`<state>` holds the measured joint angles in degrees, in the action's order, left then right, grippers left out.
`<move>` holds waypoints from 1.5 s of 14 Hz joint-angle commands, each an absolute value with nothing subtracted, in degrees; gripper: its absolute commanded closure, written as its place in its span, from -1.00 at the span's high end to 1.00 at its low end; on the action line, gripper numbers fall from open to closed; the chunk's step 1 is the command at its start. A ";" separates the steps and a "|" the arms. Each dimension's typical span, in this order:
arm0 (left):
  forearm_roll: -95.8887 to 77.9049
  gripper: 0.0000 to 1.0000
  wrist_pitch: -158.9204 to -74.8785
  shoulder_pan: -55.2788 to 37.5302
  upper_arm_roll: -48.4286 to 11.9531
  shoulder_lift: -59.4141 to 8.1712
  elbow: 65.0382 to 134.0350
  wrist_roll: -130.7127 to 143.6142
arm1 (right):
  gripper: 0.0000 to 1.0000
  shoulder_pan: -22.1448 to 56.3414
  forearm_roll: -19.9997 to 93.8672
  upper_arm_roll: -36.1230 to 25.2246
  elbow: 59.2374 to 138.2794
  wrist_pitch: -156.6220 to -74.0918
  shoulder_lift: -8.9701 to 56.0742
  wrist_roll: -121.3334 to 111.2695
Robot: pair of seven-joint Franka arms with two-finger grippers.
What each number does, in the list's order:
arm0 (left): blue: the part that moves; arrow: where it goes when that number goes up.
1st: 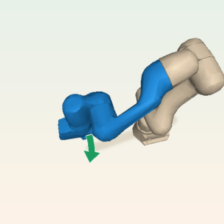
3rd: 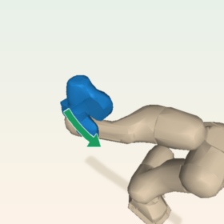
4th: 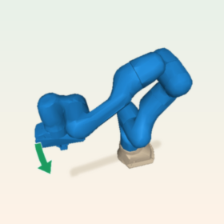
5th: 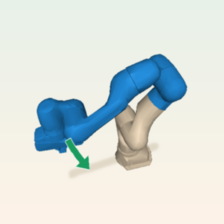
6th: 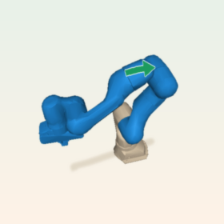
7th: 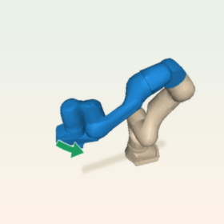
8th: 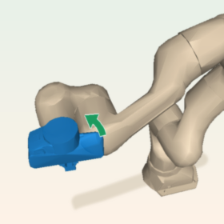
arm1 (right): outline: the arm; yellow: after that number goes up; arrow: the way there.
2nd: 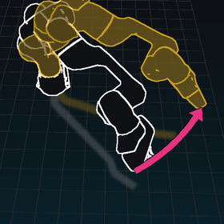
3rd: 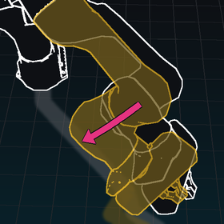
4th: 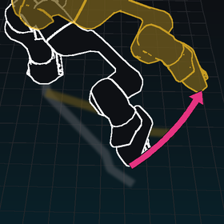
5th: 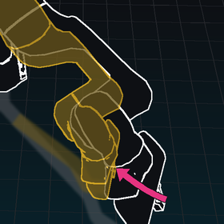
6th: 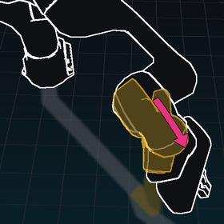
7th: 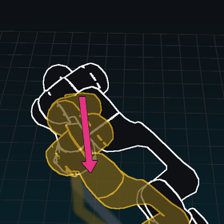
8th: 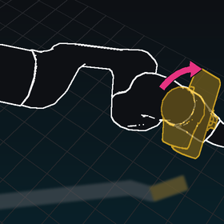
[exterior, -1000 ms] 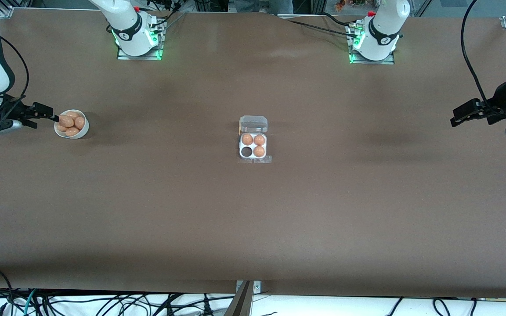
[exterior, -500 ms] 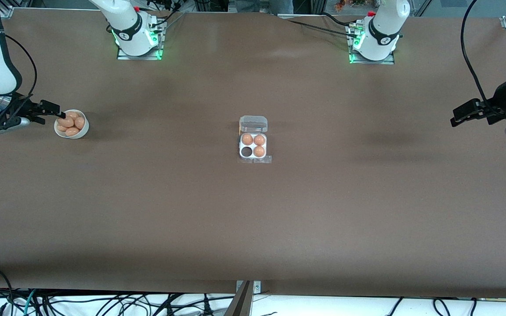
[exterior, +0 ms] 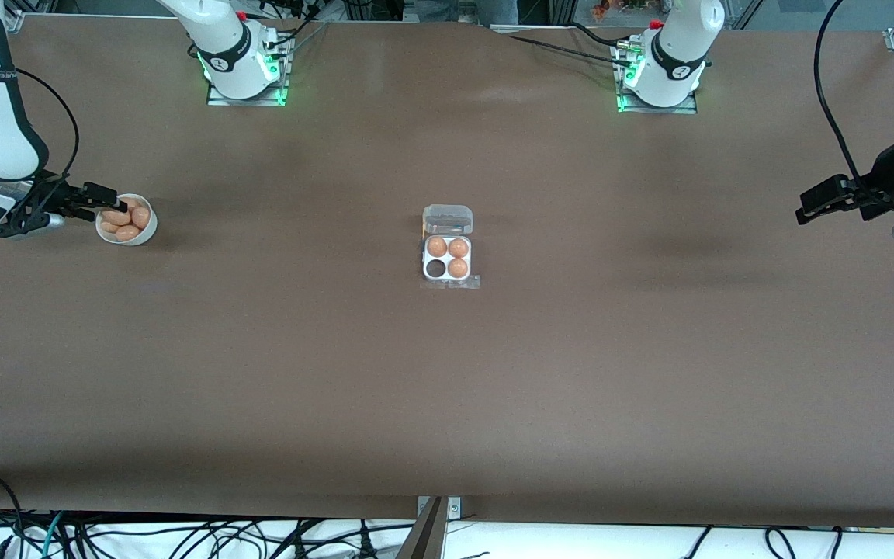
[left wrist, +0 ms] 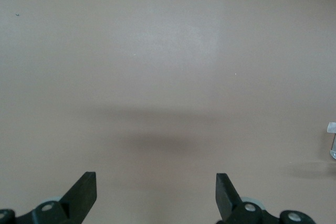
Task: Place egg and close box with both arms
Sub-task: 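Lower the right gripper over the egg bowl and grasp one egg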
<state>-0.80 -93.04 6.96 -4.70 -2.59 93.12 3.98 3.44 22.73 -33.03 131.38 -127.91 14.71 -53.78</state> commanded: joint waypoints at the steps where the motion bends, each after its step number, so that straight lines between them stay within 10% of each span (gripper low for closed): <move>1: -1.49 1.00 -91.58 7.47 -5.01 -3.08 91.49 2.64 | 0.67 2.90 24.26 -32.78 131.84 -128.32 14.59 -55.37; 11: -1.49 1.00 -91.58 7.47 -5.01 -3.16 91.49 2.64 | -0.12 2.90 24.26 -32.78 131.75 -127.35 15.03 -55.37; 21: -1.49 1.00 -91.58 7.47 -5.01 -3.16 91.49 2.64 | -0.30 3.34 24.17 -32.52 128.07 -122.80 14.94 -54.49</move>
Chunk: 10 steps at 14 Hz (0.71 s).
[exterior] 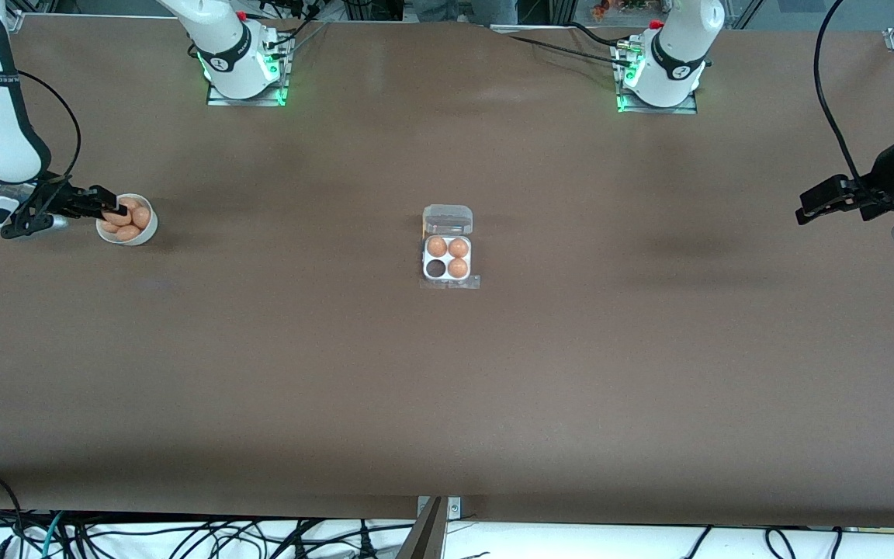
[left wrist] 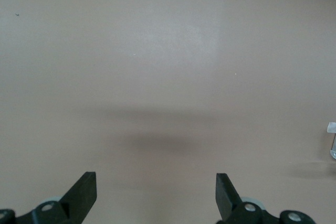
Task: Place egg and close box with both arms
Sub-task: 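Lower the right gripper over the egg bowl and grasp one egg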
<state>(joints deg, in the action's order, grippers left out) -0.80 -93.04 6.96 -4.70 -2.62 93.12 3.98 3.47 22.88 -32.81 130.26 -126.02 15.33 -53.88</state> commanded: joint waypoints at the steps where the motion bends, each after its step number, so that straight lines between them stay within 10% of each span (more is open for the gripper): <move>1: -1.49 1.00 -91.58 7.47 -4.92 -3.16 91.49 2.64 | -0.30 3.43 24.17 -32.52 126.93 -121.57 14.94 -54.32; 10: -1.49 1.00 -91.58 7.56 -4.83 -3.16 91.49 2.64 | -0.30 17.20 23.12 -32.08 116.11 -114.79 15.03 -33.97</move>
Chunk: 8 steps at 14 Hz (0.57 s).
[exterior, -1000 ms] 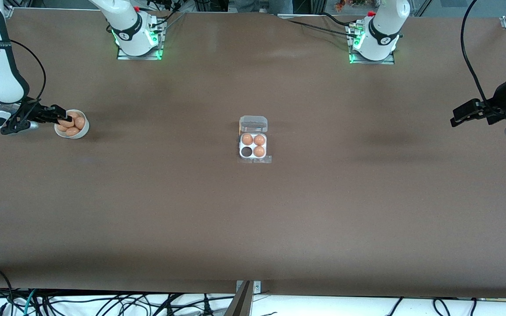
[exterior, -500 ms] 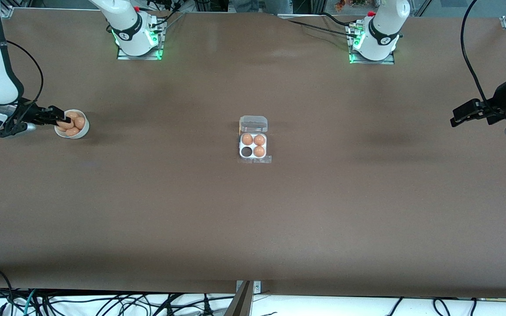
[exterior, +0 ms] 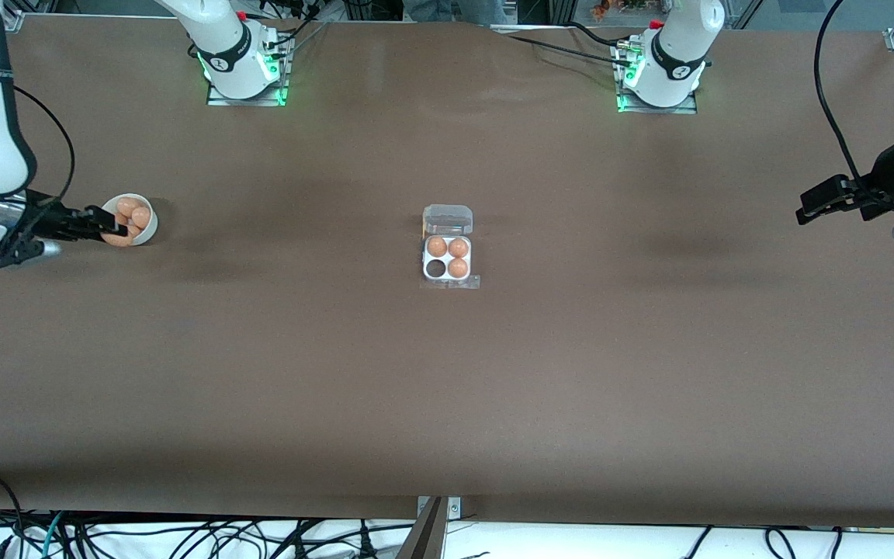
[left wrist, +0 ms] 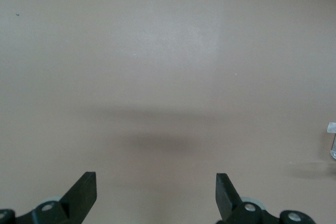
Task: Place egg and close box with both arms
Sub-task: 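Lower the right gripper over the egg bowl and grasp one egg, then carry the egg with the right gripper over the empty box slot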
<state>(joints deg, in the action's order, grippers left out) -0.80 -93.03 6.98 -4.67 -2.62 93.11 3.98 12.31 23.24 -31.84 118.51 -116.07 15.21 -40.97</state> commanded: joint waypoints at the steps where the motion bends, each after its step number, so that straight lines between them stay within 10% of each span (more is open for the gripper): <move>1: -1.49 1.00 -91.67 7.56 -4.83 -3.08 91.49 2.64 | -0.30 20.18 23.03 -32.08 115.23 -114.70 15.03 -29.58; 8: -1.49 1.00 -91.58 7.47 -4.83 -3.08 91.49 2.72 | -0.30 41.27 22.15 -31.99 107.85 -114.79 18.19 5.39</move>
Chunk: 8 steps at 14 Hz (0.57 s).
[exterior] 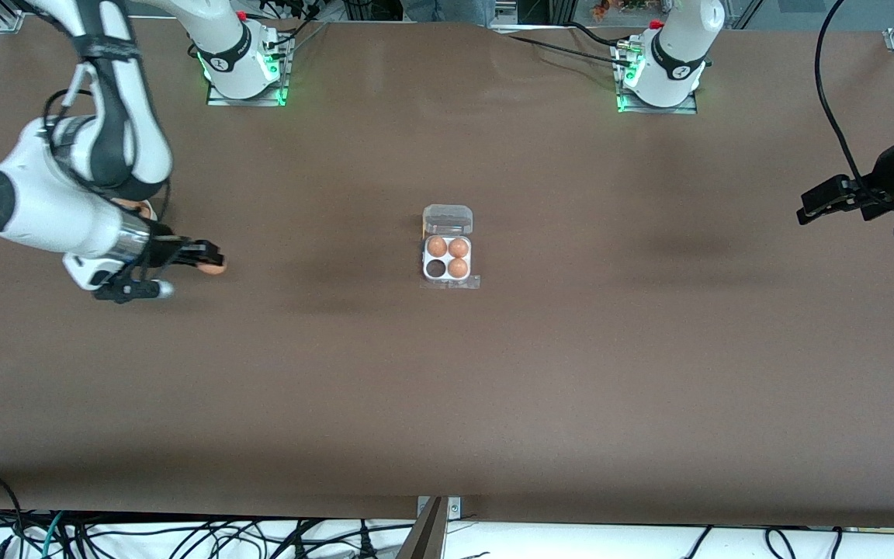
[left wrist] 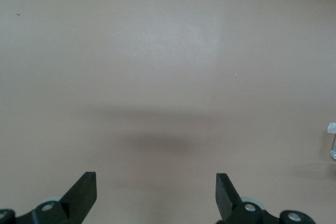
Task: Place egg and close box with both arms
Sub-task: 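Carry the egg with the right gripper over the empty box slot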
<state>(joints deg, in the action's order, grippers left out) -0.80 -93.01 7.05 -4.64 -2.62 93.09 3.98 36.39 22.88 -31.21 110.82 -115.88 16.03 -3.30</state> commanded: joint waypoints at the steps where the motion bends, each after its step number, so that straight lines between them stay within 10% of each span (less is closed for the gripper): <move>1: -1.49 1.00 -91.58 7.47 -4.83 -3.08 91.49 2.90 | -0.30 44.27 22.15 -31.99 106.36 -114.87 19.59 11.37; 8: -1.49 1.00 -91.58 7.47 -4.83 -3.08 90.70 2.90 | -0.30 59.76 23.47 -31.56 90.20 -115.31 36.19 41.81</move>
